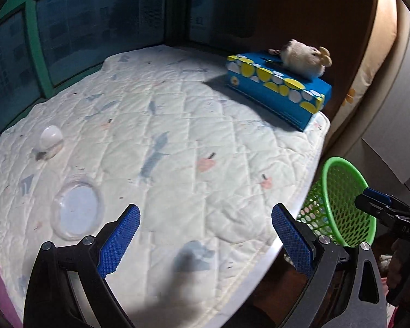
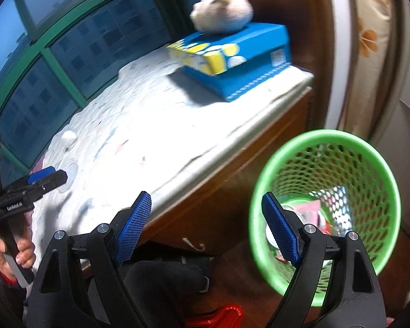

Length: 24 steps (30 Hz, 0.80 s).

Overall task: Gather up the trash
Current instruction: 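Move both tools back over the mattress toward the clear lid and cup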

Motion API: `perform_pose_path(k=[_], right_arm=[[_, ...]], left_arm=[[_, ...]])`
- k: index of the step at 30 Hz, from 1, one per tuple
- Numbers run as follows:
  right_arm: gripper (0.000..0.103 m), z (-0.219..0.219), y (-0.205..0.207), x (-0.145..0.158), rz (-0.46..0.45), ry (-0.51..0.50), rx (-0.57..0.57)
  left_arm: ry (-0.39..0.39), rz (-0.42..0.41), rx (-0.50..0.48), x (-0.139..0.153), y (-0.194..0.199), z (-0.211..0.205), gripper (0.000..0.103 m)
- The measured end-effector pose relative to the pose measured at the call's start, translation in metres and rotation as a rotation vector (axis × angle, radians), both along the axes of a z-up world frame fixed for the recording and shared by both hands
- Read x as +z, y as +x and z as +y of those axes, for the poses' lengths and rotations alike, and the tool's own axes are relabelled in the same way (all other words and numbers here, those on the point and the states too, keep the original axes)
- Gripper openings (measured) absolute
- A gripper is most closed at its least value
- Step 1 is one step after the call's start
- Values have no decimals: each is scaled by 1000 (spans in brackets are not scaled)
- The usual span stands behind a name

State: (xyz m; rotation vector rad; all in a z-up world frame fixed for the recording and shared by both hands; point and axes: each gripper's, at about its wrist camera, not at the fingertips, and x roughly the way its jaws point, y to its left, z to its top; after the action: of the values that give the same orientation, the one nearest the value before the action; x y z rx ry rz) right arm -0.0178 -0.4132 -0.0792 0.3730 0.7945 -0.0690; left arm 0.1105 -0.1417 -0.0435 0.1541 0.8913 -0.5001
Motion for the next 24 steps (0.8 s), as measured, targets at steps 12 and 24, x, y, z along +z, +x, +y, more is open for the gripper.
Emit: perform_pose_path(k=[12, 24], right_arm=[[88, 98, 67, 9, 3, -37, 212], [94, 213, 131, 4, 17, -90, 430]], left_arm=[[29, -22, 237, 13, 53, 138, 94], [47, -15, 354, 16, 94, 219, 94]])
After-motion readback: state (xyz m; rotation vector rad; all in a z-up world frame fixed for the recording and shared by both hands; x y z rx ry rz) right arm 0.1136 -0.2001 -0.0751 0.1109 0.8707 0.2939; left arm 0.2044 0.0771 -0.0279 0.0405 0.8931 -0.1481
